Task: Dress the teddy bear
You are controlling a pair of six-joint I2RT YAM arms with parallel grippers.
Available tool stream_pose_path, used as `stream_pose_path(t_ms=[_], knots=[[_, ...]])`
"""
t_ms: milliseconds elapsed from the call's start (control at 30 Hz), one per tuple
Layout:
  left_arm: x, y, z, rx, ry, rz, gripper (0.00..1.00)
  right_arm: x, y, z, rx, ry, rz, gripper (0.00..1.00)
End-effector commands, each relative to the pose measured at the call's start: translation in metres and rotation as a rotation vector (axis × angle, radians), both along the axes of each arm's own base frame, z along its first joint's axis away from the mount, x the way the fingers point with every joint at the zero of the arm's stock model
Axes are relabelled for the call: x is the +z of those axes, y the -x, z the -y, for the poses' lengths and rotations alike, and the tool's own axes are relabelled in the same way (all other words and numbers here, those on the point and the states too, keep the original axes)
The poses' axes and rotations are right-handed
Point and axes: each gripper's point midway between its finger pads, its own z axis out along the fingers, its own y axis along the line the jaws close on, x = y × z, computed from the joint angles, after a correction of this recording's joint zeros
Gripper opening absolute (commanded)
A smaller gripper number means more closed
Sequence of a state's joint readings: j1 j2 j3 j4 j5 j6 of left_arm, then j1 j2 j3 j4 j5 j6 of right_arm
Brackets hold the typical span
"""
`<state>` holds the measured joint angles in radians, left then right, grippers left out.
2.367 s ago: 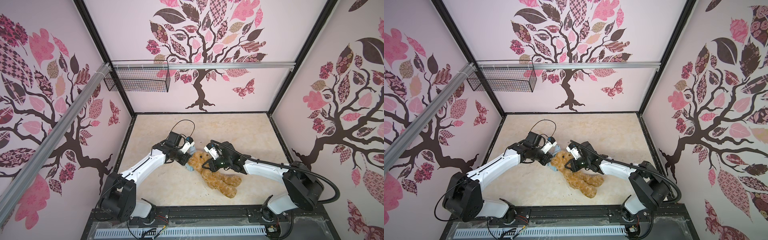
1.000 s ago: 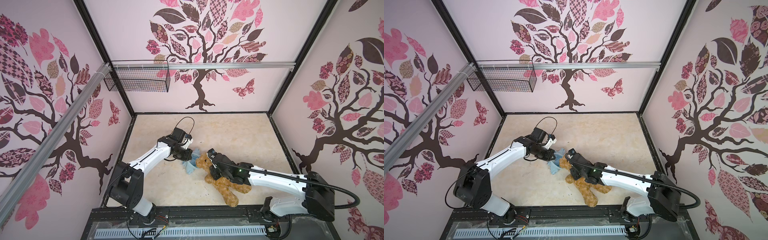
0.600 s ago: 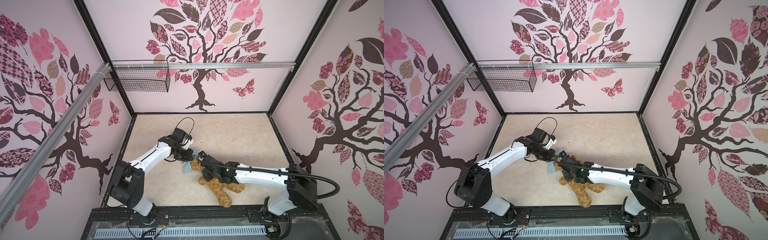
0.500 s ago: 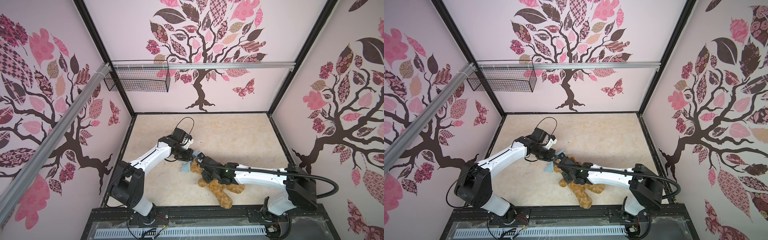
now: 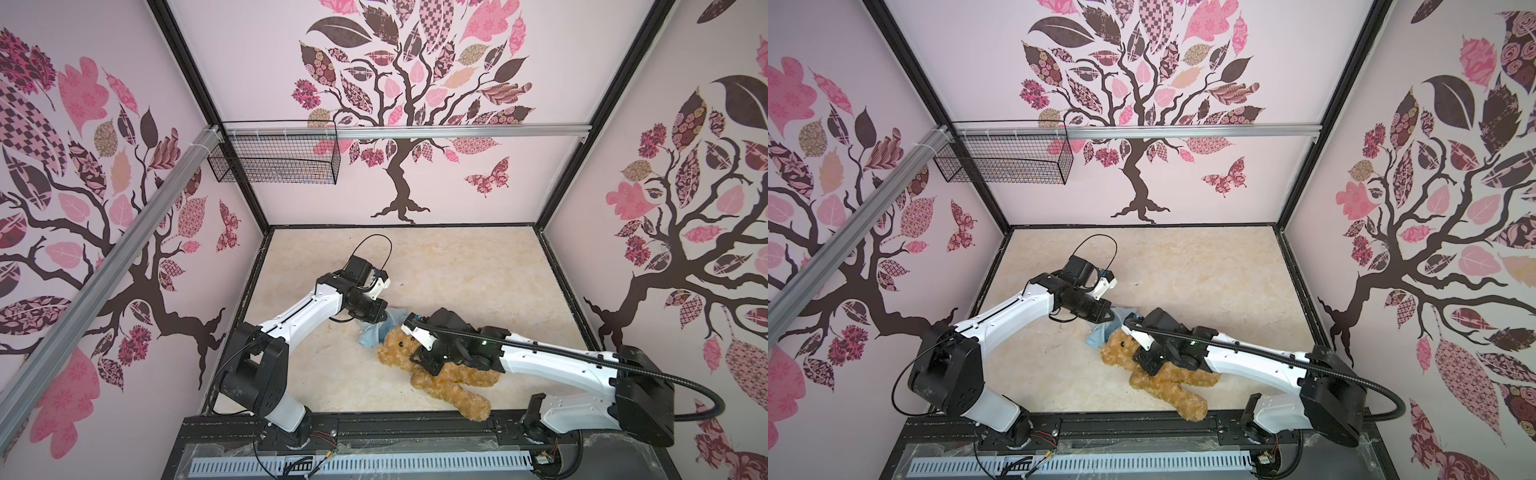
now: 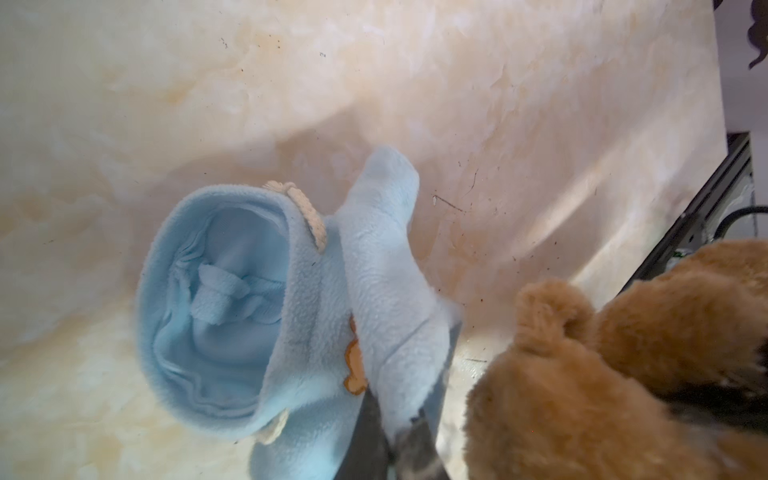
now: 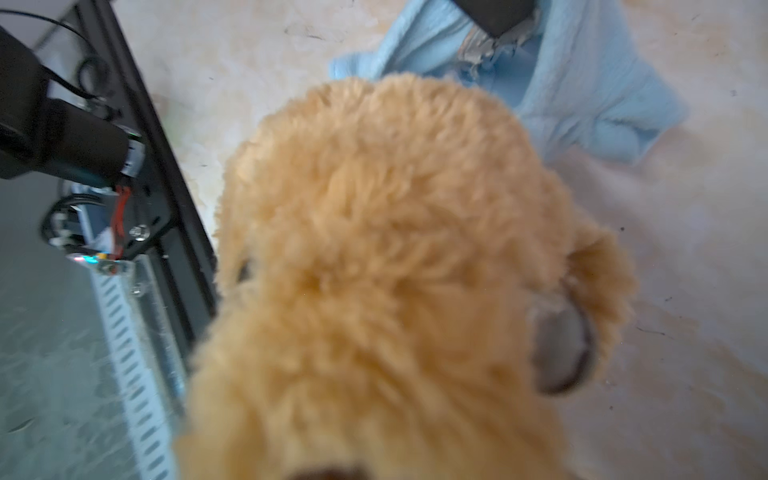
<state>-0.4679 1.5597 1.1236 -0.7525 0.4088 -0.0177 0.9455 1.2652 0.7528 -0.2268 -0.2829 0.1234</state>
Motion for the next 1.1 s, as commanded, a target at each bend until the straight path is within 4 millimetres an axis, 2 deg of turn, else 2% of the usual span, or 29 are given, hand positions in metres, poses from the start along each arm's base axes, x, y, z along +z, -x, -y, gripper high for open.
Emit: stream_pose_path(t_ms=[0,133,233,300,400,467,767,1067], knots=[[0.000,0.008,-0.009,-0.091,-0.042,0.070,0.00,0.035,0.027,-0.003,0.125,-0.180,-0.082,0.10],[0.002,0.010,-0.005,-0.121,-0.016,0.088,0.00,0.049,0.045,-0.009,0.226,-0.302,-0.133,0.10],[0.003,0.012,-0.003,-0.136,-0.003,0.089,0.00,0.046,0.045,-0.015,0.278,-0.313,-0.166,0.10],[0.004,0.013,-0.003,-0.144,0.001,0.093,0.00,0.042,0.036,-0.015,0.286,-0.317,-0.192,0.10],[0.004,0.015,-0.003,-0.149,0.006,0.102,0.00,0.040,0.007,-0.011,0.235,-0.355,-0.222,0.09],[0.004,0.016,-0.003,-0.148,0.009,0.099,0.00,0.034,-0.004,-0.015,0.223,-0.347,-0.228,0.09],[0.003,0.018,-0.003,-0.153,0.014,0.096,0.00,-0.004,-0.028,-0.024,0.167,-0.266,-0.266,0.08],[0.002,0.019,-0.004,-0.161,0.009,0.101,0.00,-0.021,-0.055,-0.008,-0.057,-0.220,-0.200,0.04]])
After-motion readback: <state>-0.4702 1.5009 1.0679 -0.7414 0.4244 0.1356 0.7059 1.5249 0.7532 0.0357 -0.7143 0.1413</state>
